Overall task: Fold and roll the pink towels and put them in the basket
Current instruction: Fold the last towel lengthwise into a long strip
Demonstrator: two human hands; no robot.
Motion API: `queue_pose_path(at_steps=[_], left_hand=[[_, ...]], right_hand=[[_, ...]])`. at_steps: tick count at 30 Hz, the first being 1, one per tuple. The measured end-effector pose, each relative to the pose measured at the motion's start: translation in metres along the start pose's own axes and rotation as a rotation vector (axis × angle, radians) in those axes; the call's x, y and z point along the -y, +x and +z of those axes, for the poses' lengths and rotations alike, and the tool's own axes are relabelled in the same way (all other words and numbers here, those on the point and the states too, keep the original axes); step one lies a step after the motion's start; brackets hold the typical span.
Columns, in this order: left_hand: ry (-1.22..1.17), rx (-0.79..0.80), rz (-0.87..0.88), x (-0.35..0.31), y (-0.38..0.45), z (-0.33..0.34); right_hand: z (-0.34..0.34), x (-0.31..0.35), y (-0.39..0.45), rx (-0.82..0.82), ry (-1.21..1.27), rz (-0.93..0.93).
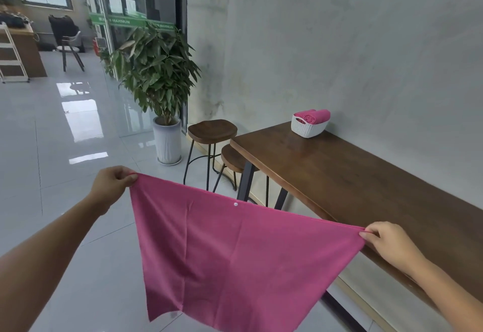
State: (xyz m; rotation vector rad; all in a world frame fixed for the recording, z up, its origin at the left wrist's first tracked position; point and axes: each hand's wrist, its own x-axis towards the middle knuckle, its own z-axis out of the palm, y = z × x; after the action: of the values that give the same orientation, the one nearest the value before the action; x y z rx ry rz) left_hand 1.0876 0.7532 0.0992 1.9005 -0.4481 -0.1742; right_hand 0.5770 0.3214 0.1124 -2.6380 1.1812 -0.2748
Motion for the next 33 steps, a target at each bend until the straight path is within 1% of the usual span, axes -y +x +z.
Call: queue_pose_path(at_steps=[2, 5, 7, 10, 12, 16, 18, 22, 28, 30, 33], left_hand=[[-0.003, -0.005, -0.002, 0.001, 0.003, 0.001], [-0.016, -0.028, -0.001, 0.003, 0.005, 0.002], [-0.02, -0.038, -0.011, 0.006, 0.006, 0.003], [-0.035, -0.05, -0.012, 0.007, 0.006, 0.005], [-0.048, -0.054, -0.014, 0.007, 0.005, 0.006], [-0.039, -0.07, -0.017, 0.002, 0.005, 0.014], [-0.023, -0.052, -0.01, -0.004, 0.006, 0.022], [-0.003, -0.055, -0.009, -0.01, 0.01, 0.032], [0.055, 0.055, 0.078, -0.038, 0.007, 0.085], [0.063, 0.089, 0.099, -0.046, 0.005, 0.111], [0.095, 0.158, 0.142, -0.062, -0.004, 0.153]], right_hand=[[-0.001, 0.006, -0.007, -0.058, 0.051, -0.022], [-0.005, 0.015, -0.016, -0.138, 0.129, -0.003], [-0.007, 0.018, -0.02, -0.134, 0.146, 0.013], [-0.008, 0.017, -0.024, -0.061, 0.147, 0.017], [-0.007, 0.017, -0.027, -0.054, 0.159, 0.016], [-0.007, 0.013, -0.034, -0.113, 0.193, 0.018], [-0.008, 0.01, -0.042, -0.16, 0.216, 0.044], [-0.014, 0.01, -0.054, -0.189, 0.301, 0.108], [-0.012, -0.03, -0.1, -0.361, 0.239, 0.212], [-0.014, -0.045, -0.119, -0.395, 0.265, 0.26], [-0.017, -0.066, -0.151, -0.456, 0.367, 0.383]])
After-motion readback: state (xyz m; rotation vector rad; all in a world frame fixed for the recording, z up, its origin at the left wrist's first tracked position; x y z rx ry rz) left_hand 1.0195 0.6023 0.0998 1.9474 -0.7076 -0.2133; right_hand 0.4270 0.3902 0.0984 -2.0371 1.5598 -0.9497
